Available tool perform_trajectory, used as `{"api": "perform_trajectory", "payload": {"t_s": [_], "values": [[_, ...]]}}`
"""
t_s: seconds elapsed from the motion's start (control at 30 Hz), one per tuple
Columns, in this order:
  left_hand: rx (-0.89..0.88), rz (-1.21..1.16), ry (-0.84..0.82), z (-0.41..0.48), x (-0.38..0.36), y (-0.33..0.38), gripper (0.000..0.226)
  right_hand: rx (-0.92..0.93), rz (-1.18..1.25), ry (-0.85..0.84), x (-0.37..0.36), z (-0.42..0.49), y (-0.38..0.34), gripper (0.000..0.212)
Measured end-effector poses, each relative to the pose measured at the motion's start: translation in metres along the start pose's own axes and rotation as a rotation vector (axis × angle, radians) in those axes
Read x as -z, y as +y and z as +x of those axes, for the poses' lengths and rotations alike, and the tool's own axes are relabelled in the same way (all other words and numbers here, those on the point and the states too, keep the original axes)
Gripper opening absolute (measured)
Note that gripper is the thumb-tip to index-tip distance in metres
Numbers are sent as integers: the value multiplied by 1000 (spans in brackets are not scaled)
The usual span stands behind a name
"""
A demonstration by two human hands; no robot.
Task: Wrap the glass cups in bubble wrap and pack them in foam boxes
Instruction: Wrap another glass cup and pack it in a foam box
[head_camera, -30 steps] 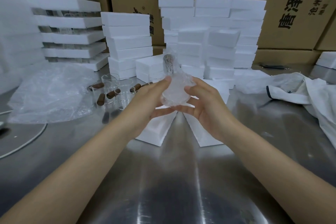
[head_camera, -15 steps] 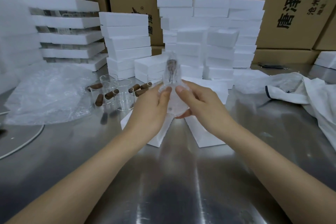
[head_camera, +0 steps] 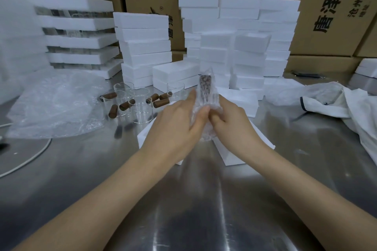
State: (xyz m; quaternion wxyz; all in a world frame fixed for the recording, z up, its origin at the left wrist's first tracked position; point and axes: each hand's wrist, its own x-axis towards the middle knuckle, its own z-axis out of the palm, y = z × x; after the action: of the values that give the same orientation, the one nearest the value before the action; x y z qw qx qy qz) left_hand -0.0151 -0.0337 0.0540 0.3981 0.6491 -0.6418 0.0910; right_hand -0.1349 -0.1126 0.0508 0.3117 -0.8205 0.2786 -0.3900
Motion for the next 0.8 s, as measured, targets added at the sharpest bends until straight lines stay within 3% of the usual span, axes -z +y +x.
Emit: {"api": "perform_trajectory", "payload": {"t_s": [0.3,0.4,0.57,0.8], "values": [[1,160,70,-1,0,2,31,202,-147,-9,-5,-8,-11,15],[40,82,29,-1,-6,4,26,185,-170,-18,-5,-10,-12,7],[26,15,70,-5,-6,5,18,152,-213,8,-14,-13,-11,36],[1,116,-37,-4,-3,4,20,250,-234,-27,-12,-11,-10,18]]}}
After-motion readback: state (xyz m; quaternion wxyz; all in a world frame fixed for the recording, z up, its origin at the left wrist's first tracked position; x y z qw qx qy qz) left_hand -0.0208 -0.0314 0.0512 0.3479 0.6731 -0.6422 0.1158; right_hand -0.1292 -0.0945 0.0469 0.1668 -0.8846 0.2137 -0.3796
